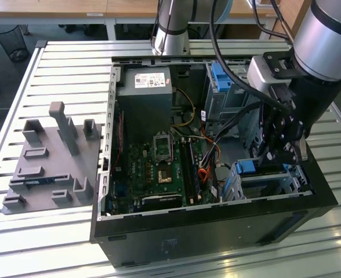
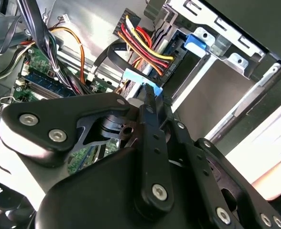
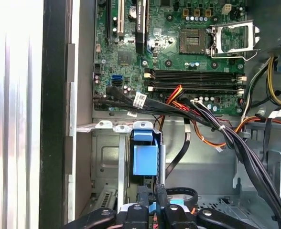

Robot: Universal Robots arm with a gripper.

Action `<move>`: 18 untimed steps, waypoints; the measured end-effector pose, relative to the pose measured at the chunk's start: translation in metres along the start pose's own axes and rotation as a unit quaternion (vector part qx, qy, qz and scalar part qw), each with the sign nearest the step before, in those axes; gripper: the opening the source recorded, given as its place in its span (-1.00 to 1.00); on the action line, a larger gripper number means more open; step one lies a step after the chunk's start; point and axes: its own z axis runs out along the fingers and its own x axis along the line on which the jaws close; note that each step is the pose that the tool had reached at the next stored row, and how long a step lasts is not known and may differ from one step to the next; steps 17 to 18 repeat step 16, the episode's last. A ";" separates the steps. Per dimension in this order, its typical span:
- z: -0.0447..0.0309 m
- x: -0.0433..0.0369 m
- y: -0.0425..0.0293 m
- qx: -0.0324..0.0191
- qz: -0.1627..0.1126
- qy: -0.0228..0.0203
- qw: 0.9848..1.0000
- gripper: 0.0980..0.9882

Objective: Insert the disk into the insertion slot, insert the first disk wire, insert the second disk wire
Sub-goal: 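Insert the second disk wire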

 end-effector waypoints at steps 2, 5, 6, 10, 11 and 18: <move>-0.0018 0.0000 0.0000 0.000 0.000 0.000 1.000 -0.74; -0.0037 -0.0001 -0.0001 0.000 0.000 0.000 1.000 -0.91; -0.0047 -0.0001 -0.0001 -0.001 0.000 0.000 1.000 -0.98; -0.0078 -0.0001 -0.0001 -0.001 0.000 0.000 1.000 -0.98; -0.0084 -0.0001 -0.0001 -0.001 0.000 0.000 1.000 -0.98; -0.0103 -0.0002 -0.0001 -0.001 0.000 0.000 1.000 -0.98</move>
